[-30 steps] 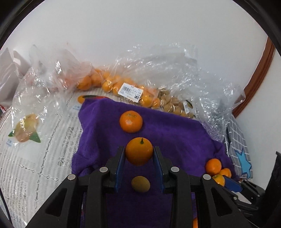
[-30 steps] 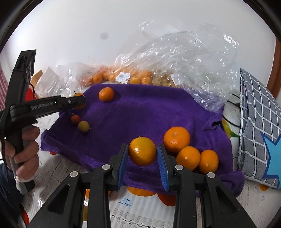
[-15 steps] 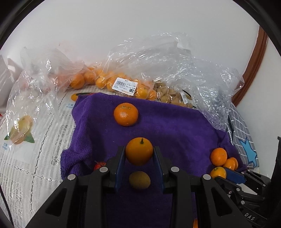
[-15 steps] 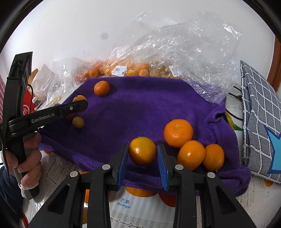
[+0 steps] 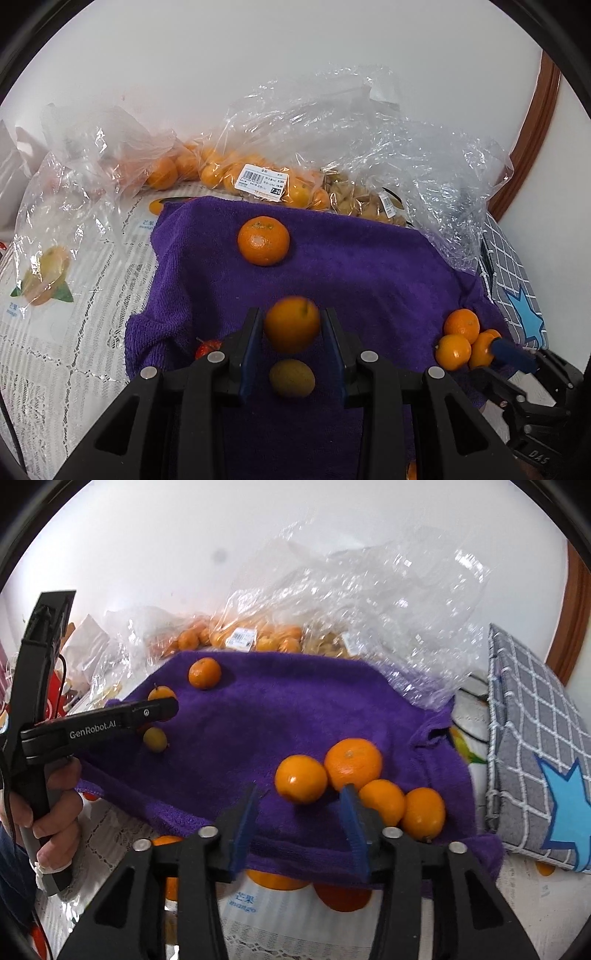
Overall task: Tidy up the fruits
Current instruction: 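Carry both fruits onto the purple towel and open both grippers, then grasp a yellow-brown round fruit with the right gripper while the left gripper grasps a large orange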
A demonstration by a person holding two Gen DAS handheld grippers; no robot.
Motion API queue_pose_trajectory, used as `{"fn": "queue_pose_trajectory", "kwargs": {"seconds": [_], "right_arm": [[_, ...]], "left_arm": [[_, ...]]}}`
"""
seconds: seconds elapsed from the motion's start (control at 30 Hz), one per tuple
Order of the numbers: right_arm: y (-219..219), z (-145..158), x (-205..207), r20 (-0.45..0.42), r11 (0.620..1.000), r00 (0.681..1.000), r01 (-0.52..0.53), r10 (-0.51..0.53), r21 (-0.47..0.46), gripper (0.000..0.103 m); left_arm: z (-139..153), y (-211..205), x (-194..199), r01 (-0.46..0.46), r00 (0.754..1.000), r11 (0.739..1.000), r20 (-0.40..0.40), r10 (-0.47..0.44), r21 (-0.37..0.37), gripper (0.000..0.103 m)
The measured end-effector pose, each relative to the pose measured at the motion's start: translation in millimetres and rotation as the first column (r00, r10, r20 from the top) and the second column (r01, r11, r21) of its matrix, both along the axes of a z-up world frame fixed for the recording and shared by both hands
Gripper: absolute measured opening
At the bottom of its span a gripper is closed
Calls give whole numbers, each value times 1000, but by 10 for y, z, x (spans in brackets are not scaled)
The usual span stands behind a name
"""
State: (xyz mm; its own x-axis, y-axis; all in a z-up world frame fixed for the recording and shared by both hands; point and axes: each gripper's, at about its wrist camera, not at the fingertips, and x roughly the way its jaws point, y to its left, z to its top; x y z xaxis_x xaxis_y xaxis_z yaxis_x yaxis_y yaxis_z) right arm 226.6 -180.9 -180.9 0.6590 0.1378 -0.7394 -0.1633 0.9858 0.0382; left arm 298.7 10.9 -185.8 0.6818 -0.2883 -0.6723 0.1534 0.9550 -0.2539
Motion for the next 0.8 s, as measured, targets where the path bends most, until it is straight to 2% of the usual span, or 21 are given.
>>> {"fn": "queue_pose_trajectory", "kwargs": {"seconds": [0.13,0.27,0.43,0.57,0.7,0.8], "right_arm": [[-34,108,-74,59,1000,998,22,-22,1,66],[-19,168,-118,83,1000,997,4,-6,15,72],[-65,211,-176,111,1000,994,15,-18,22,72],[-170,253,-308,141,997,987,75,-79,27,72],[-233,311,-475,157,990,979,137,-132,-16,70],[-271,407,-608,133,986,979,161,-155,-34,65]], "left_arm": [[48,25,-48,-5,999,1000,36,6,-16,42],[89,20,-101,-11,998,1000,66,12,-13,44],[143,19,-203,-39,994,999,99,40,-8,44],[196,42,-327,-58,990,998,125,60,-19,44],[235,91,-481,-86,987,995,132,91,-42,44],[255,119,-631,-83,987,994,129,92,-71,44]]}}
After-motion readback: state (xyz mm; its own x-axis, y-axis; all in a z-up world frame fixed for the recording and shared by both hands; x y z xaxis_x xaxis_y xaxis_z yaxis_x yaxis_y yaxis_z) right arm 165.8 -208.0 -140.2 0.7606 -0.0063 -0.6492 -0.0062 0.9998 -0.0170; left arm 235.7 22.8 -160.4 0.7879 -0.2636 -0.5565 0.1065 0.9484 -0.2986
